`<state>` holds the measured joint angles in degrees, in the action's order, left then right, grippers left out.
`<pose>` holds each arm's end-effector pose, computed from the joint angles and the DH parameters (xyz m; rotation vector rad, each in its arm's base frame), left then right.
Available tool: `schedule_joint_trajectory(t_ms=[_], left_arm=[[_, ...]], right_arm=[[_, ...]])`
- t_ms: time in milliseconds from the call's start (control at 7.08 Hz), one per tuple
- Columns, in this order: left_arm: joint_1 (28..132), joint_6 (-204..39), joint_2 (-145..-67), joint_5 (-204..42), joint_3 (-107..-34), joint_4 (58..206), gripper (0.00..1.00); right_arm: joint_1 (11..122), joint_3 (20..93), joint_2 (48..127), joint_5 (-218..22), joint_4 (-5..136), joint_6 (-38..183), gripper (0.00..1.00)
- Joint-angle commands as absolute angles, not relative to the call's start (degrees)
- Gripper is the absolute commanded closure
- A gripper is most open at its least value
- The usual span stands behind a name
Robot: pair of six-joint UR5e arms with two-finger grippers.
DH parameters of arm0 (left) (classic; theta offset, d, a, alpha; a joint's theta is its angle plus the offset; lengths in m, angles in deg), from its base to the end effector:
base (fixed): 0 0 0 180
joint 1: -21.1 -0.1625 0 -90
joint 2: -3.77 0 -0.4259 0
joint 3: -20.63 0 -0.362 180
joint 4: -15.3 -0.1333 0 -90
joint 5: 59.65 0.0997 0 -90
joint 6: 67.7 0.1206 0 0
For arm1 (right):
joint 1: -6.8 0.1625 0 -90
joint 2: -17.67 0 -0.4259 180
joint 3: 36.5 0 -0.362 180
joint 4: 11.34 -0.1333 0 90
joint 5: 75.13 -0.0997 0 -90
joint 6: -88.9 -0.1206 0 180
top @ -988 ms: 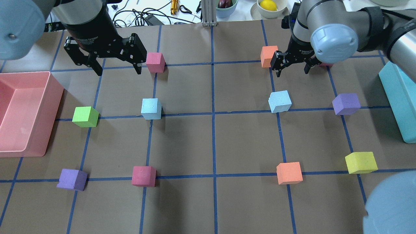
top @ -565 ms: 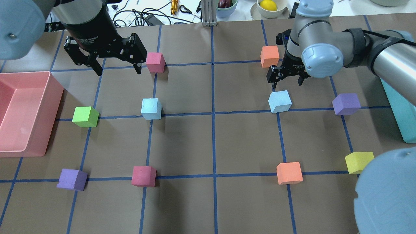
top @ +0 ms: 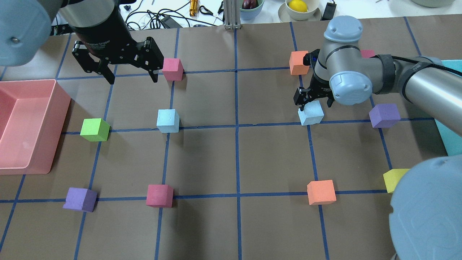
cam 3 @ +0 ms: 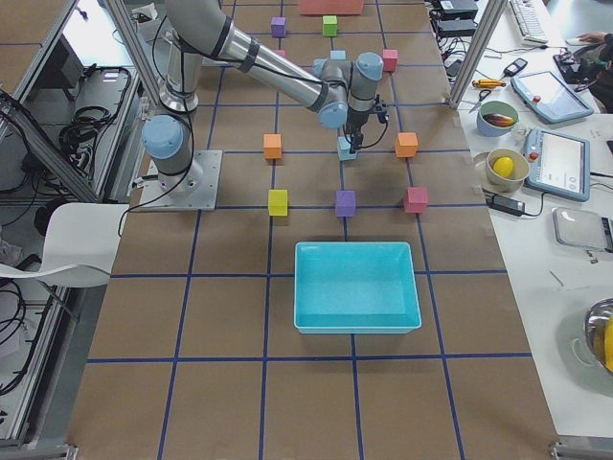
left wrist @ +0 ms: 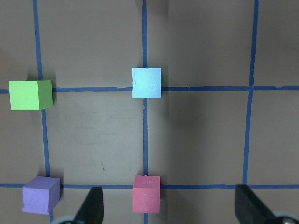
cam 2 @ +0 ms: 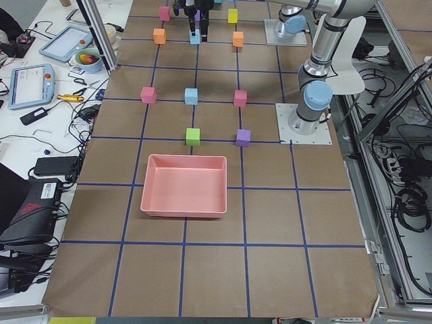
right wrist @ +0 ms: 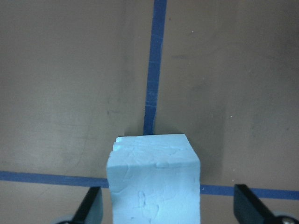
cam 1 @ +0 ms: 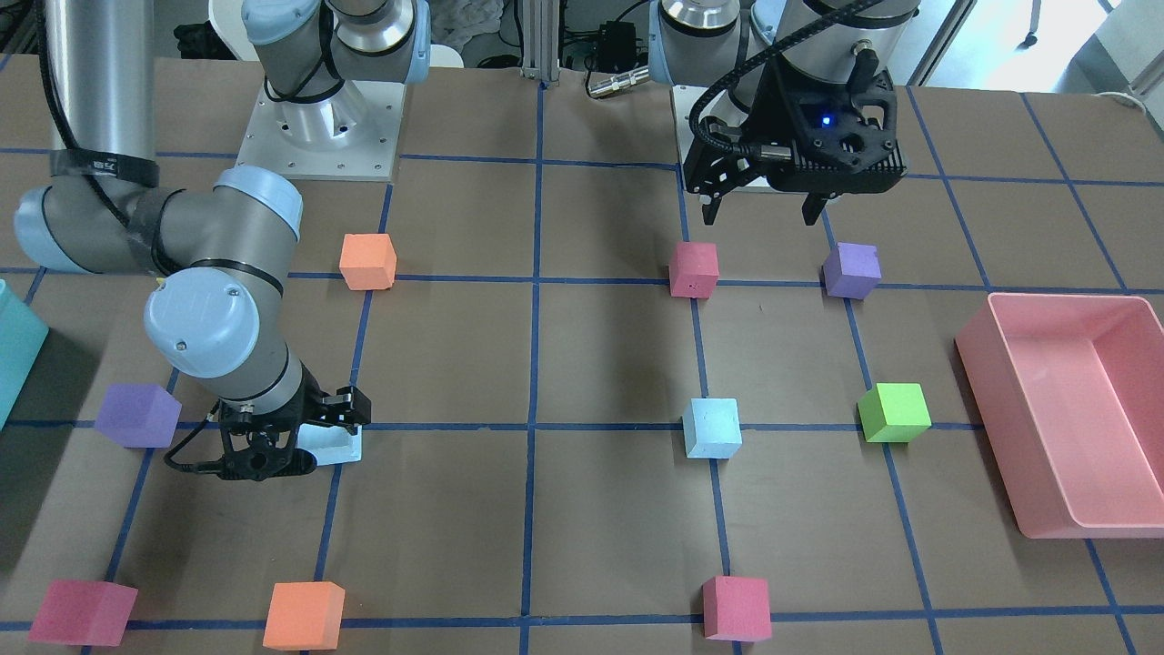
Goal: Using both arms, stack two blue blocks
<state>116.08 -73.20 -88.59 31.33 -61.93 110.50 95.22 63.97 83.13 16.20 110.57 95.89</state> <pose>-0.1722 -0.4644 0.4993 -0.0141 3.1243 0.0008 0.1148 -0.5698 0.2165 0.1483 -3.1178 -0.0869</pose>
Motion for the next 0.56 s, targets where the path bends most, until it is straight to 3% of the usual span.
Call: schedule_joint_trajectory(t_ms=[0, 141, 282, 424], left_arm=[[115.94, -72.97, -89.57, 31.14, -62.16, 110.05, 0.00], [115.94, -72.45, -89.75, 31.14, -65.39, 106.91, 0.00], [115.85, -72.45, -91.31, 31.22, -70.99, 97.75, 0.00], [115.85, -72.53, -93.59, 31.23, -74.96, 92.35, 0.00]], right_arm=[[95.21, 64.75, 81.31, 16.02, 113.20, 95.84, 0.21], [95.21, 64.75, 81.21, 16.10, 113.29, 95.84, 0.71], [95.21, 64.41, 81.39, 16.02, 113.12, 95.41, 1.00], [95.48, 62.92, 82.26, 13.49, 112.94, 94.88, 1.00]])
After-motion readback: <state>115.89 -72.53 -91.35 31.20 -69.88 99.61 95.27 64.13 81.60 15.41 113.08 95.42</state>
